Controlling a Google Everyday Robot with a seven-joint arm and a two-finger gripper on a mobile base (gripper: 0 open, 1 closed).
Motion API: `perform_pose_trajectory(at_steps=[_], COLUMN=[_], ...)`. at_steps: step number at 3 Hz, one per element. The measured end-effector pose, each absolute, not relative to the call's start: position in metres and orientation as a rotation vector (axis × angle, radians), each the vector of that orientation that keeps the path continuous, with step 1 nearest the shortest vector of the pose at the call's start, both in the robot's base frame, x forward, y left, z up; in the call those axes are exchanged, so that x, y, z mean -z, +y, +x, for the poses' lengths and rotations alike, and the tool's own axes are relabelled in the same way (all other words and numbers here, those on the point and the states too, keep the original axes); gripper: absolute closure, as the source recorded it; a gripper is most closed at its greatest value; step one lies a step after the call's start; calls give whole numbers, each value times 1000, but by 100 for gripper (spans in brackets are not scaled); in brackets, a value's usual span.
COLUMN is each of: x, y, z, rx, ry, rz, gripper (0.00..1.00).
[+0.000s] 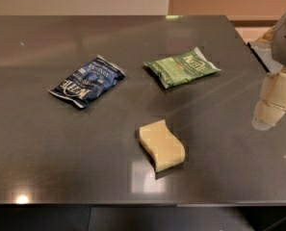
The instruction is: Move blue chip bag near sponge
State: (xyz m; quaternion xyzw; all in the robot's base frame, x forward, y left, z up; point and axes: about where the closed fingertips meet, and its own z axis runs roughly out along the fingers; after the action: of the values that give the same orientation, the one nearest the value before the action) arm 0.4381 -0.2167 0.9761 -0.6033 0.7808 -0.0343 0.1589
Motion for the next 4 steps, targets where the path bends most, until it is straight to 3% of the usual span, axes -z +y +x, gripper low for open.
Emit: perform_pose_trajectory(at_steps=[1,4], x=[-979,-988], y=[-214,-102], z=[441,482], rx=[98,-63], ry=[2223,2054], rz=[-1731,-1792], gripper=[0,0])
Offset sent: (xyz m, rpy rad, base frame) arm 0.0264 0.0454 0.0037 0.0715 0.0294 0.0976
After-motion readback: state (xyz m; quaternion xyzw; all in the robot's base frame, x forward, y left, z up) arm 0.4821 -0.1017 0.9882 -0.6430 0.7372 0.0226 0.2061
